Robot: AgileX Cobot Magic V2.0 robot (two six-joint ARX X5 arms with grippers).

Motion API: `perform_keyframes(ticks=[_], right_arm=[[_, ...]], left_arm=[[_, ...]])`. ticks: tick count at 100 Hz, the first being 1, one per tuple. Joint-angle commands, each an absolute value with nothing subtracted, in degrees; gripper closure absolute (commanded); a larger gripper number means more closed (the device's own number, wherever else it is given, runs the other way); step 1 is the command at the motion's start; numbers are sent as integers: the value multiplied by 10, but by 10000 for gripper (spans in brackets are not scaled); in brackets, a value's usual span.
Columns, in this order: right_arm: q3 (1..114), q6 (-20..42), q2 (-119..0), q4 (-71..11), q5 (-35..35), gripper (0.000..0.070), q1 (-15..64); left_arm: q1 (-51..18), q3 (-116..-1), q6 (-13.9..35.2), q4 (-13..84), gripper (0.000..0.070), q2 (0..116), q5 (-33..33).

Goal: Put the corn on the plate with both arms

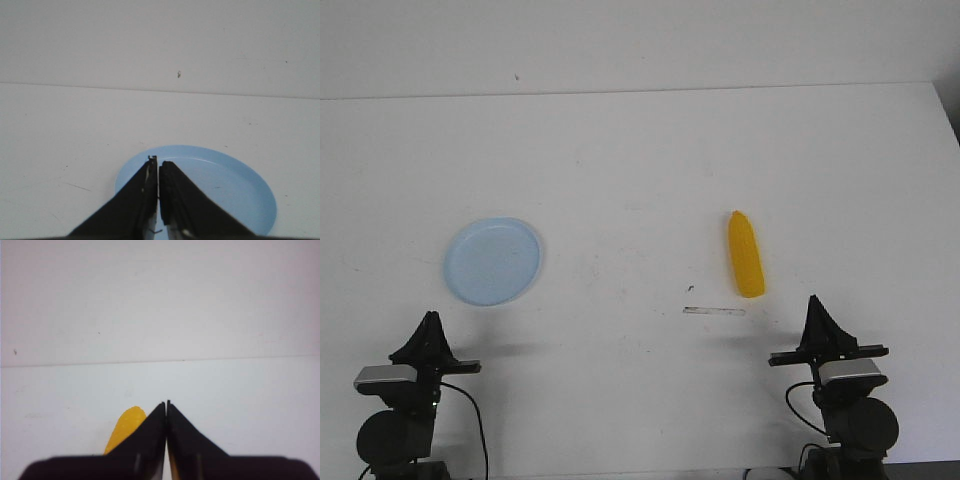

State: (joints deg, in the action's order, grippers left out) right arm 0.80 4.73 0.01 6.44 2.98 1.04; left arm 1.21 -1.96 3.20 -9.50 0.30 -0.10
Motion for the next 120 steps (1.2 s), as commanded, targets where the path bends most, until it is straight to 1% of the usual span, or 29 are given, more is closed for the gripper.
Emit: perform_keyframes(ticks=[1, 11, 17, 24, 31, 53, 73, 87, 99, 120], right_arm=[[7, 44, -1, 69, 30, 700, 11], [7, 44, -1, 69, 30, 700, 11], [7, 44, -1, 69, 30, 700, 11], [7, 44, -1, 69, 30, 700, 11], [7, 44, -1, 69, 30, 700, 11], [7, 44, -1, 69, 30, 700, 11], [7, 44, -1, 69, 30, 700, 11], [7, 44, -1, 69, 30, 700, 11], [7, 44, -1, 69, 30, 700, 11], [7, 44, -1, 69, 30, 700, 11]], left_arm=[[11, -8, 37, -104, 699, 2, -2], [11, -8, 48, -105, 699, 2, -2], [11, -8, 79, -117, 699, 2, -3], [11, -11, 134, -128, 699, 2, -3], [11, -20, 160, -127, 699, 2, -3], [11, -81, 157, -125, 699, 12, -3], [11, -181, 111, -116, 699, 79, -2], [11, -259, 81, -119, 699, 180, -2], [11, -329, 69, -121, 699, 293, -2], [11, -428, 67, -121, 699, 470, -2]])
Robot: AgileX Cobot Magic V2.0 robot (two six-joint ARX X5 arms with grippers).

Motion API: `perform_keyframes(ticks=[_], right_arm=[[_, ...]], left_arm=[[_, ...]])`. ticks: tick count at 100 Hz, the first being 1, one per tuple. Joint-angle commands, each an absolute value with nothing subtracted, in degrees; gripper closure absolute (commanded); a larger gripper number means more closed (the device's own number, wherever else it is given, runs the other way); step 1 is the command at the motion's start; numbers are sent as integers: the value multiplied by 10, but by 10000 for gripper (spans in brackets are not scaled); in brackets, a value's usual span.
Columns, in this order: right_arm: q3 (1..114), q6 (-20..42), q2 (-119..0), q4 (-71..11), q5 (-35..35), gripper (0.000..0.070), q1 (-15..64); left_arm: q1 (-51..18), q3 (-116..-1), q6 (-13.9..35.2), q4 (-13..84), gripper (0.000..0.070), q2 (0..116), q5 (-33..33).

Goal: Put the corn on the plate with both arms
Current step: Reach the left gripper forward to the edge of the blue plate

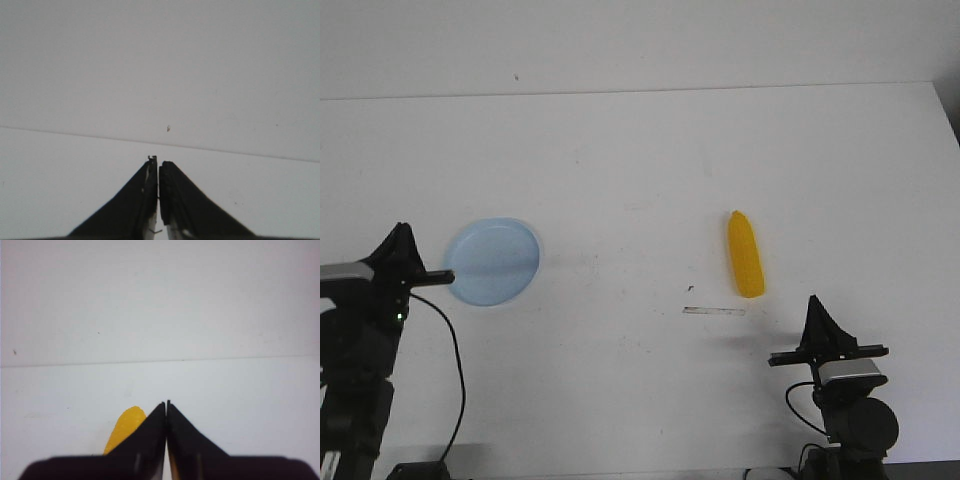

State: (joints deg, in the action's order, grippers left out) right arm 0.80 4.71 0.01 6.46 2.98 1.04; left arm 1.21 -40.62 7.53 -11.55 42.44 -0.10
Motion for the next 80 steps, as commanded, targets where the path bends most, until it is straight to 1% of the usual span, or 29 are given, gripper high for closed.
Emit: perform_keyframes(ticks=[1, 9, 16, 34, 44, 49, 57, 65, 70, 80], right_arm=[[7, 44, -1, 69, 30, 700, 11], [7, 44, -1, 69, 30, 700, 11], [7, 44, -1, 69, 30, 700, 11], [7, 44, -1, 69, 30, 700, 11], [7, 44, -1, 69, 30, 700, 11], [7, 44, -1, 69, 30, 700, 11], [7, 44, -1, 69, 30, 700, 11], [7, 44, -1, 69, 30, 700, 11], [7, 44, -1, 69, 30, 700, 11], [7, 44, -1, 69, 30, 700, 11]], left_arm=[[11, -430, 67, -121, 699, 474, -2], [11, -454, 67, -104, 699, 532, 8], [11, -480, 70, -62, 699, 579, 27], [23, -583, 76, 116, 699, 697, 78], [55, -644, 105, 222, 699, 756, 129], [80, -669, 119, 265, 699, 786, 169], [113, -690, 128, 300, 699, 820, 228], [147, -691, 131, 311, 699, 848, 284], [164, -691, 131, 321, 699, 861, 298], [187, -691, 127, 341, 696, 886, 298]])
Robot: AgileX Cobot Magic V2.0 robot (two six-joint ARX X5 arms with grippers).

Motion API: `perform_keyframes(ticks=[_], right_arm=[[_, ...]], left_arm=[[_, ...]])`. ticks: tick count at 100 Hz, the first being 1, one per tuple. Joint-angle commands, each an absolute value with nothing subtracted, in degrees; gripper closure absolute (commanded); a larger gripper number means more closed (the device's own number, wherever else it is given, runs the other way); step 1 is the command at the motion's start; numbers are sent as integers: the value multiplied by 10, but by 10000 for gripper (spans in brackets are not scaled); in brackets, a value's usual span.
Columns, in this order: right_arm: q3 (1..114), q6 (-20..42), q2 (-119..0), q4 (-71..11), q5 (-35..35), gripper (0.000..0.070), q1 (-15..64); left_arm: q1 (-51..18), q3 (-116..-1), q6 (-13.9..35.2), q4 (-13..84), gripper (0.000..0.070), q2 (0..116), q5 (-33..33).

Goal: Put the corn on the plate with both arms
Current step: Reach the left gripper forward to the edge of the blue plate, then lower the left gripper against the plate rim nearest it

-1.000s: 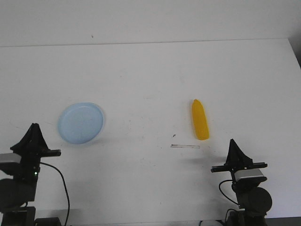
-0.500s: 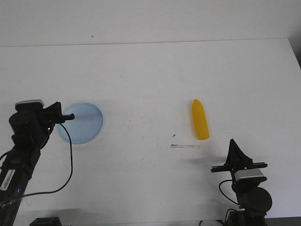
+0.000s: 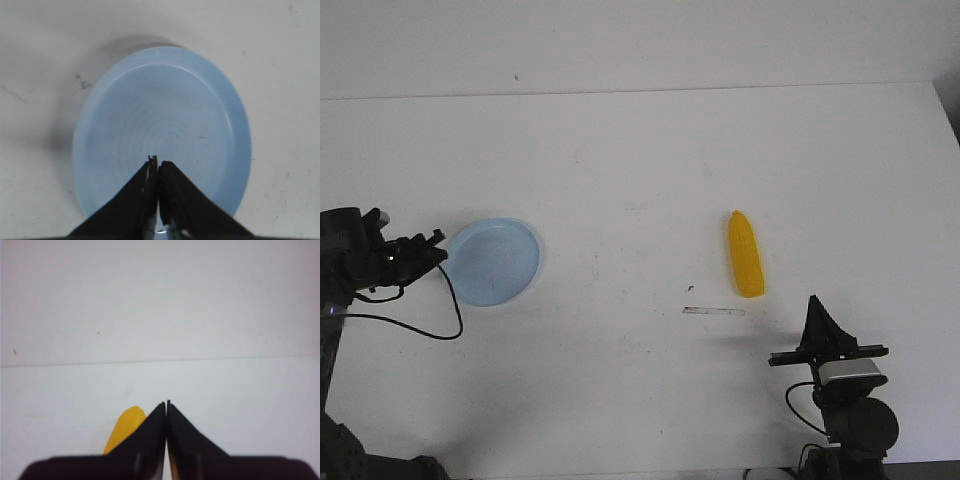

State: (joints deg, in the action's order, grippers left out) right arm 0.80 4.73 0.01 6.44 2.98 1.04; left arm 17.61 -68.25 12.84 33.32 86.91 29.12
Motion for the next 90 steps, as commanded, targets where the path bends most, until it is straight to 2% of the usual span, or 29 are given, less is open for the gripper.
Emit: perform_keyframes(ticks=[1, 6, 15, 20, 62, 90], right_arm=[[7, 44, -1, 69, 30, 700, 11], [7, 44, -1, 69, 30, 700, 11], [7, 44, -1, 69, 30, 700, 11], [7, 44, -1, 69, 30, 700, 11], [7, 44, -1, 69, 30, 700, 11], [7, 44, -1, 69, 30, 700, 11]], left_arm=[[190, -691, 126, 344, 695, 889, 298], [197, -691, 125, 350, 669, 901, 298], [208, -690, 124, 360, 501, 923, 298], [210, -690, 124, 362, 450, 933, 298], [203, -689, 97, 359, 455, 991, 291], [191, -689, 96, 357, 474, 993, 277]])
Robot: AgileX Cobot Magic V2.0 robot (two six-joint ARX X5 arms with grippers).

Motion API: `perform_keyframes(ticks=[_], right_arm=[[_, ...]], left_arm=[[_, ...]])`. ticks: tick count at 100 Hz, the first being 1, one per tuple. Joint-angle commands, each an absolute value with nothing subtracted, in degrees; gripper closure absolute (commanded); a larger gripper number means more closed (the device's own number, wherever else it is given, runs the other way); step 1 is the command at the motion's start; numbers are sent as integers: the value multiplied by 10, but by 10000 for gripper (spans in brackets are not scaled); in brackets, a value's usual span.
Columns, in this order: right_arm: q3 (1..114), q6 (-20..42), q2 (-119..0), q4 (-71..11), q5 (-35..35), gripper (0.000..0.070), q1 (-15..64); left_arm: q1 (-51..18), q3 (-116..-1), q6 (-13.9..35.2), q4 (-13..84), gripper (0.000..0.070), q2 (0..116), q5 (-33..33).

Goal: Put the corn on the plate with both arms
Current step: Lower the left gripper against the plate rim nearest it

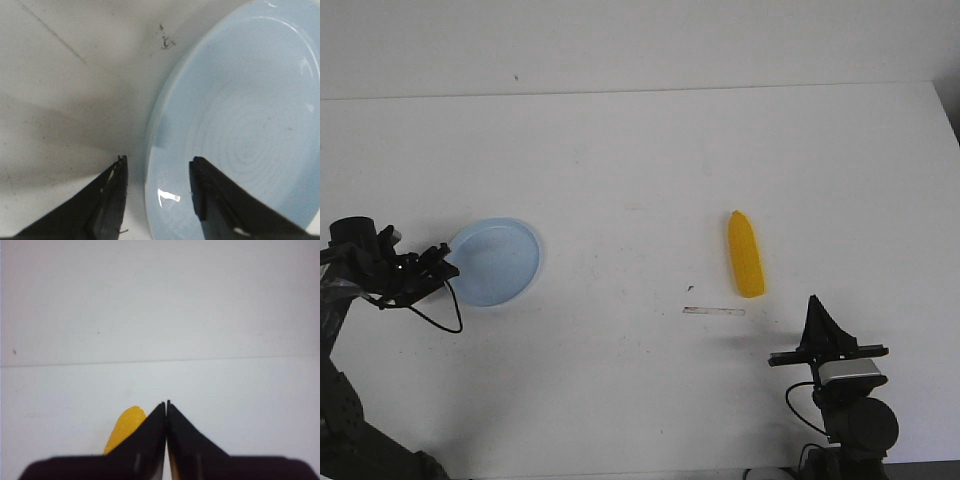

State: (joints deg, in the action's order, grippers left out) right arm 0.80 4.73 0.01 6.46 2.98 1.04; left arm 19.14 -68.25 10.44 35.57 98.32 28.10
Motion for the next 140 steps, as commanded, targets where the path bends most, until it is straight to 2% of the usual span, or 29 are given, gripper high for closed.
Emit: perform_keyframes(ticks=[1, 9, 47, 53, 81, 91, 105, 109, 125, 140], right_arm=[[7, 44, -1, 69, 30, 700, 11], [7, 44, -1, 69, 30, 700, 11], [7, 44, -1, 69, 30, 700, 11], [7, 44, -1, 69, 30, 700, 11], [7, 44, -1, 69, 30, 700, 11], [7, 44, -1, 69, 30, 700, 11], [7, 44, -1, 69, 30, 700, 11], [7, 44, -1, 69, 30, 700, 11], [7, 44, -1, 69, 30, 700, 11], [7, 44, -1, 69, 30, 700, 11]], left_arm=[[190, -689, 96, 357, 475, 993, 276], [186, -689, 95, 357, 511, 993, 270], [169, -689, 95, 354, 516, 994, 263], [169, -689, 95, 355, 553, 994, 255], [168, -686, 95, 355, 558, 996, 250], [168, -681, 95, 356, 634, 1001, 250], [167, -680, 97, 359, 640, 1002, 251], [167, -680, 97, 359, 698, 1002, 251], [167, -680, 99, 361, 699, 999, 251], [165, -680, 112, 359, 699, 981, 301]])
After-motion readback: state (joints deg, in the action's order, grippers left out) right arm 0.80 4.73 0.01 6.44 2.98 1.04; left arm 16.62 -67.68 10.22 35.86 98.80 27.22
